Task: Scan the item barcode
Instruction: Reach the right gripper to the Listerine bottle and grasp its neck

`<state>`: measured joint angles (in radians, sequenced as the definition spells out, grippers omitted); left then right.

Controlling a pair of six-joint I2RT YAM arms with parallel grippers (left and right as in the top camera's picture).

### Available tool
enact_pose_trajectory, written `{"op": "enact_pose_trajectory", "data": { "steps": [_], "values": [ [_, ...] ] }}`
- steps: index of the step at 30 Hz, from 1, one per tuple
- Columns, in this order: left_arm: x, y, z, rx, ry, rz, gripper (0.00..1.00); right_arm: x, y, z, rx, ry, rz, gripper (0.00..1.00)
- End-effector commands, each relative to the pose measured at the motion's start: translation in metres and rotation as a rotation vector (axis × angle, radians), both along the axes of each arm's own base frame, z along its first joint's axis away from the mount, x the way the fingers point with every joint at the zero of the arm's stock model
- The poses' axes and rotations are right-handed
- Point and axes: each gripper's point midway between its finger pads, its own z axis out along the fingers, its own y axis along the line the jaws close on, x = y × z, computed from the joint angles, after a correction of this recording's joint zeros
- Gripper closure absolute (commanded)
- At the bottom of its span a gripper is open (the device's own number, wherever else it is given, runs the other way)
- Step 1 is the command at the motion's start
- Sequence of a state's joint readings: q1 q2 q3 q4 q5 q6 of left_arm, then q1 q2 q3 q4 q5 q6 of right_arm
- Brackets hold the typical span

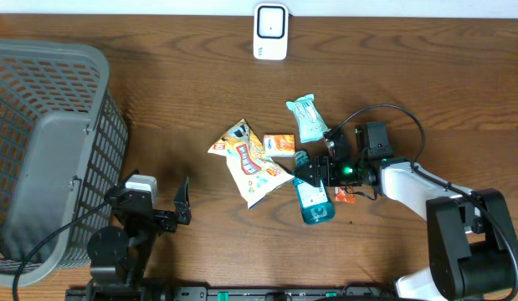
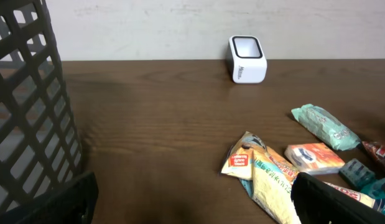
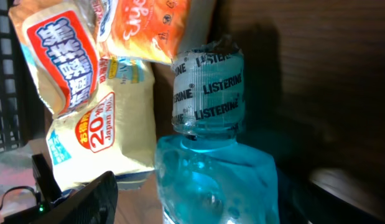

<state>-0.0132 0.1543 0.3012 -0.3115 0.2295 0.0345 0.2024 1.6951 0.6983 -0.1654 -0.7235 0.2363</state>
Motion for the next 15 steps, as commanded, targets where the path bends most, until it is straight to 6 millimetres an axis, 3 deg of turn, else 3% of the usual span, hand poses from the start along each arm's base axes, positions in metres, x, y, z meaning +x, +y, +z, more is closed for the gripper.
{"op": "enact_pose_trajectory", "data": {
  "steps": [1,2,3,11,15],
  "values": [
    [0.000,0.002,-0.002,0.016,0.003,0.009,0.01,-0.027,-0.015,-0.044,-0.172,0.094,0.003,0.26],
    [0.000,0.002,-0.002,0.016,0.003,0.009,0.01,-0.029,-0.017,-0.047,-0.206,0.096,0.004,0.27],
    [0.000,0.002,-0.002,0.016,0.003,0.009,0.01,-0.029,-0.021,-0.051,-0.249,0.094,0.001,0.35],
    [0.000,0.002,-0.002,0.016,0.004,0.009,0.01,-0.027,-0.016,-0.051,-0.294,0.064,0.028,0.72],
    [0.000,0.002,-0.002,0.016,0.003,0.009,0.01,-0.015,-0.027,-0.042,-0.392,0.079,0.016,0.82]
  ]
}}
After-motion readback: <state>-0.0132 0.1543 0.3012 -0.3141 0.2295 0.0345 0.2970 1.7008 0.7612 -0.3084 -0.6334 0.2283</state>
